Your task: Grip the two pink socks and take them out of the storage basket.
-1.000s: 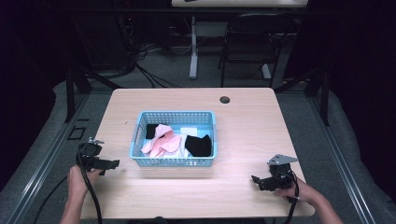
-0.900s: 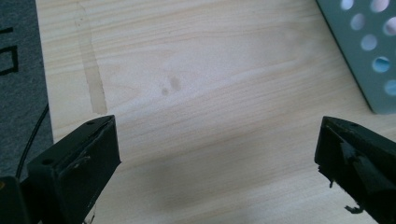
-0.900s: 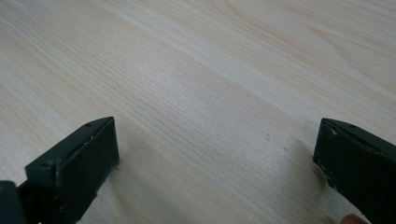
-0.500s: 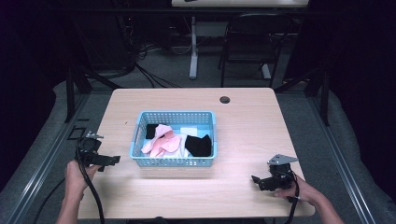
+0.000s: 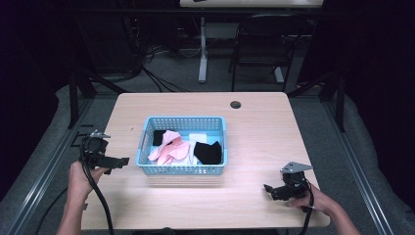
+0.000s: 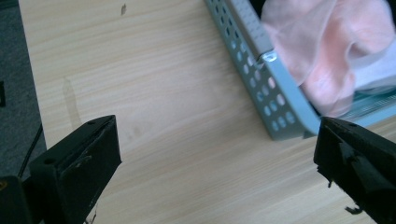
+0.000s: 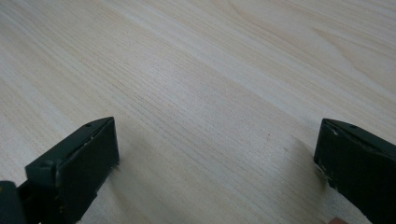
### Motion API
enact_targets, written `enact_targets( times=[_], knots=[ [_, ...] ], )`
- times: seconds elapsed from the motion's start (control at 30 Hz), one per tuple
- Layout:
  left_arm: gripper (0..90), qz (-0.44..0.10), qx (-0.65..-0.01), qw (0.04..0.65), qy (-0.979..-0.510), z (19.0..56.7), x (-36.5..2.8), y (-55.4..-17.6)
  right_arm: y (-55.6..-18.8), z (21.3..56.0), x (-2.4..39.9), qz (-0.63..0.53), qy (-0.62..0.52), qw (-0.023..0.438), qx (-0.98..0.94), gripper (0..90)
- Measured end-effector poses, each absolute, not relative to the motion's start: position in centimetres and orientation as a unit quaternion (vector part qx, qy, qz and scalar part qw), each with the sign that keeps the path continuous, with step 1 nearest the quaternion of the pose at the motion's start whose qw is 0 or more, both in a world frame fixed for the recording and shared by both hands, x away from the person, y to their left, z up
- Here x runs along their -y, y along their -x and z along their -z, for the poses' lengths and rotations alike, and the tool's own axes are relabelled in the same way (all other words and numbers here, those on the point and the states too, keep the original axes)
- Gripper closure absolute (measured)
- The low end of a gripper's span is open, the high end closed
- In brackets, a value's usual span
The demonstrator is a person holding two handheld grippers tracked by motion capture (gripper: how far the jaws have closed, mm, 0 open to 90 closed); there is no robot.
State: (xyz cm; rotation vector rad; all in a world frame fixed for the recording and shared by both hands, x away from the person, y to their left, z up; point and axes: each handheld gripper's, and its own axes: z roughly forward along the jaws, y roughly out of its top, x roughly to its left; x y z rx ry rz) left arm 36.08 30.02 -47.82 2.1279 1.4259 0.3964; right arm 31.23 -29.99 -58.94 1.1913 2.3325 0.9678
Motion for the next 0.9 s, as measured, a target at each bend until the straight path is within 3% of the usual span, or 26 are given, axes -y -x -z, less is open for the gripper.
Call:
enact_targets(
  times=[0.47, 0.9],
  knots=[
    [0.2, -0.132, -0.487, 0.273, -0.819, 44.6, -26.6, -38.6, -31.2, 58.9, 30.0, -0.341, -0.42, 0.174, -0.823, 0.0],
    [0.3, -0.102, -0.456, 0.27, -0.842, 44.3, -23.3, -41.6, -31.2, 58.9, 30.0, -0.343, -0.419, 0.172, -0.823, 0.0]
  ],
)
